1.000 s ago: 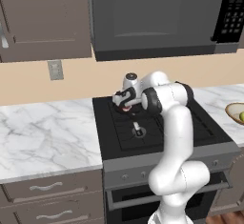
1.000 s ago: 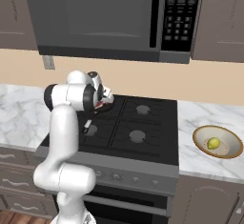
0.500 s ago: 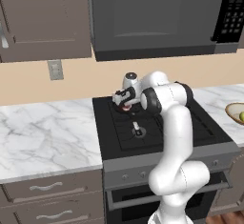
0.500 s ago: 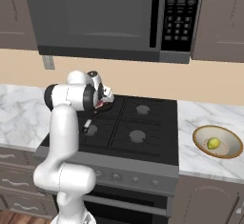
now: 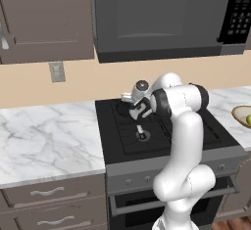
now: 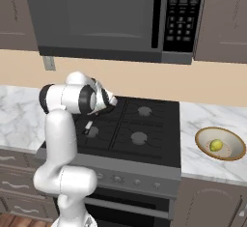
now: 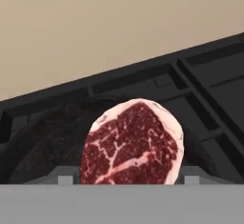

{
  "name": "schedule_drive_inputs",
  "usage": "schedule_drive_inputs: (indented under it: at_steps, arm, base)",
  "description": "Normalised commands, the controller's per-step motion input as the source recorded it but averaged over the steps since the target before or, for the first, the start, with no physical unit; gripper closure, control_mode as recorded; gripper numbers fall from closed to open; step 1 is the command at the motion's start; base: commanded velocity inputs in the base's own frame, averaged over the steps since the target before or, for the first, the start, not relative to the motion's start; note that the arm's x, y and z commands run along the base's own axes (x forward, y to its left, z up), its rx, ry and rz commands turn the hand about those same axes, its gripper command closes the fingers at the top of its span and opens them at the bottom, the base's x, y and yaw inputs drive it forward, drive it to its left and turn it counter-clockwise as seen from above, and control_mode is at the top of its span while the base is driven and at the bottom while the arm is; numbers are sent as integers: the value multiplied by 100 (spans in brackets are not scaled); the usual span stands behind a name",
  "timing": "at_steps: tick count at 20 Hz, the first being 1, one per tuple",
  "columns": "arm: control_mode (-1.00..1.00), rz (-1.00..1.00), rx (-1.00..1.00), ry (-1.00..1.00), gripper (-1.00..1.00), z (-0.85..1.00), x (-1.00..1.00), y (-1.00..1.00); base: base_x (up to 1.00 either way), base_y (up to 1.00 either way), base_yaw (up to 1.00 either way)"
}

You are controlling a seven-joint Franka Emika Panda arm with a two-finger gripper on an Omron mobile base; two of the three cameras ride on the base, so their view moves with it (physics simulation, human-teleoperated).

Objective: Place the steak on the plate and place the lemon on the same plate.

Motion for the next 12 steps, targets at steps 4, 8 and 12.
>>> schedule_drive_inputs:
  at_steps: [4,8,12]
  arm:
    - [-100,-17,20,-15,100,30,-36,0]
    - [-100,-9,31,1,100,49,-20,0]
    - [-100,0,29,17,100,63,-3,0]
  base:
    - [0,0,0]
    - [0,0,0]
    - [0,0,0]
